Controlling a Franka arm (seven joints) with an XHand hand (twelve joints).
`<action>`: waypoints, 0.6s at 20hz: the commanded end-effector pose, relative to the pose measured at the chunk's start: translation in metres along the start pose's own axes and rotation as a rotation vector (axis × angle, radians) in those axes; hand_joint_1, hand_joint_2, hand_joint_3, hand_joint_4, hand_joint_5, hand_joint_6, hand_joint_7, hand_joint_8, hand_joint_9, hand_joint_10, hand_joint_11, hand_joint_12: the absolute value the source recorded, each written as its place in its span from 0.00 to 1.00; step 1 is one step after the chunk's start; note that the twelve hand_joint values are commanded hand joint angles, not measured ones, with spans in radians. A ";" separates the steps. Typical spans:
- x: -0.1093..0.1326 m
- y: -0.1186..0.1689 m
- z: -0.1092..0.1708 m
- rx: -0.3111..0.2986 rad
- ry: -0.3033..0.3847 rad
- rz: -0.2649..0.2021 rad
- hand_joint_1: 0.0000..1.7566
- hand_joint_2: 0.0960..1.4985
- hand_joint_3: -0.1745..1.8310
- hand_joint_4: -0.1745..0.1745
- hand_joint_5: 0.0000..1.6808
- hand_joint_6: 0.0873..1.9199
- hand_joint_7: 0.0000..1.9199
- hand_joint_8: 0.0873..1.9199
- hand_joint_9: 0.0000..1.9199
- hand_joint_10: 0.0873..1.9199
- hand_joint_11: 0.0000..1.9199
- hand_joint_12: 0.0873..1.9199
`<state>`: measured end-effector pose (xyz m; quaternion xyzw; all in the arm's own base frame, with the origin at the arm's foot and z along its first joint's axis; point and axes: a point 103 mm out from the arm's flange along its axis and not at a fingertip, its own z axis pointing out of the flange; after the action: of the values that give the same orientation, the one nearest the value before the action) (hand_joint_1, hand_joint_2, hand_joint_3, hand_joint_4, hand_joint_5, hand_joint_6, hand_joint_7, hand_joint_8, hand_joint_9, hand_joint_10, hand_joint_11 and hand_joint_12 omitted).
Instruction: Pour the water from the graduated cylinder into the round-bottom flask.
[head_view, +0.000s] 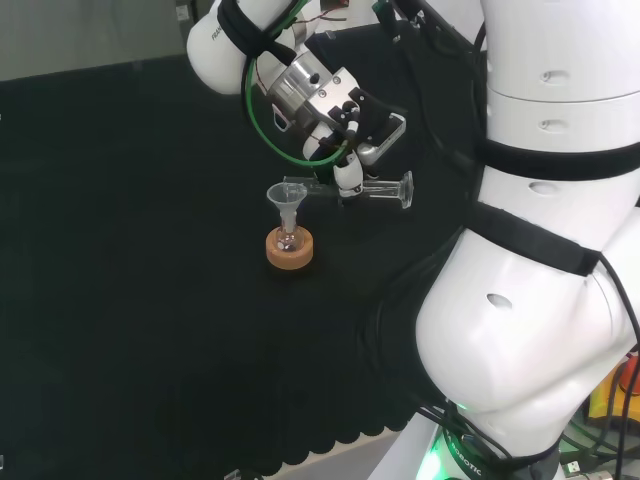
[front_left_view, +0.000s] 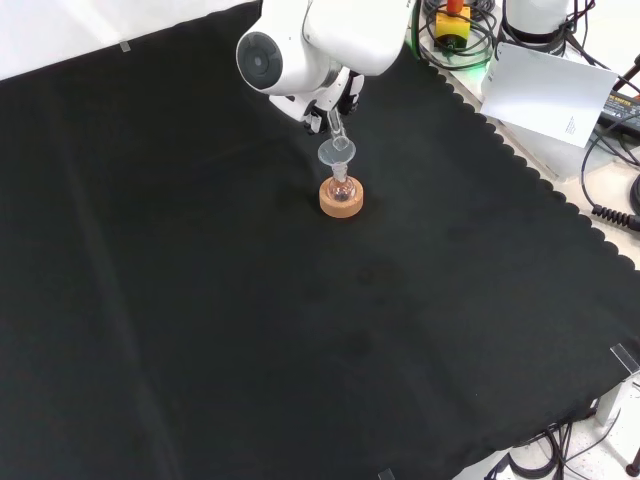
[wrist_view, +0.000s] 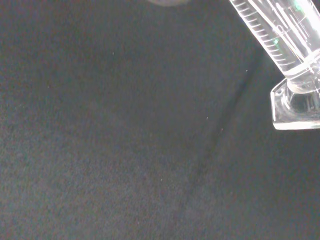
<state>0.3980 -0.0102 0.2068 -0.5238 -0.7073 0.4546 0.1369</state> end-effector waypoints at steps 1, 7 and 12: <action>-0.001 -0.006 -0.003 -0.001 -0.016 0.011 0.72 0.72 0.09 0.00 0.59 0.49 0.53 0.48 0.70 0.04 0.56 0.43; 0.001 -0.010 -0.007 0.009 -0.027 0.020 0.72 0.72 0.09 0.00 0.59 0.49 0.53 0.48 0.70 0.04 0.56 0.43; 0.001 -0.011 -0.010 0.037 -0.040 0.028 0.72 0.72 0.09 0.00 0.59 0.49 0.53 0.48 0.70 0.04 0.56 0.43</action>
<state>0.3970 -0.0061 0.2194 -0.5242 -0.6992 0.4697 0.1254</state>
